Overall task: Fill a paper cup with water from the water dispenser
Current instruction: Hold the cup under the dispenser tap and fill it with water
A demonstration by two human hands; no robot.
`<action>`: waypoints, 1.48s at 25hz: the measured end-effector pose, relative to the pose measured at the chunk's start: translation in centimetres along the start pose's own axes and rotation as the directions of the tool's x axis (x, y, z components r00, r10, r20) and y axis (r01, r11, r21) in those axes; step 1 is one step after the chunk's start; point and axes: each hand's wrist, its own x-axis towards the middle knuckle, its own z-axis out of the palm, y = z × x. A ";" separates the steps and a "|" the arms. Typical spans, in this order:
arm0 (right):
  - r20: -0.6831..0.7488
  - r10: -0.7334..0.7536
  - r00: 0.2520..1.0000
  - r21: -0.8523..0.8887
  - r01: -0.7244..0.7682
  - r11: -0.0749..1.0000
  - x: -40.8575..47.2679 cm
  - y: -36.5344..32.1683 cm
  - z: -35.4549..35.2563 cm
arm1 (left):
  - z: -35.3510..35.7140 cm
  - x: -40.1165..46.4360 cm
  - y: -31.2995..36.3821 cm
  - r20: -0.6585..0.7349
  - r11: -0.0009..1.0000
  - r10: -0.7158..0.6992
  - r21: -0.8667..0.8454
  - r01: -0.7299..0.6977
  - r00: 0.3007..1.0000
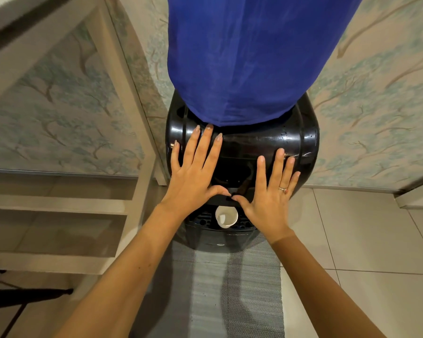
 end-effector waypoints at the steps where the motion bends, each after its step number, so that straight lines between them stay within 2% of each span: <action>1: -0.015 -0.001 1.000 -0.004 0.001 1.000 0.0 0.0 0.2 | 0.0 0.0 0.1 -0.001 1.000 -0.003 0.004 0.003 1.000; 24: -0.075 0.008 0.997 -0.005 -0.008 1.000 0.0 -0.3 0.5 | -0.5 -0.1 0.4 0.015 1.000 -0.016 -0.005 0.016 1.000; 37: -0.063 0.006 0.998 -0.016 -0.007 1.000 0.0 -0.2 0.7 | -0.4 -0.1 0.4 0.004 1.000 -0.021 -0.005 0.021 1.000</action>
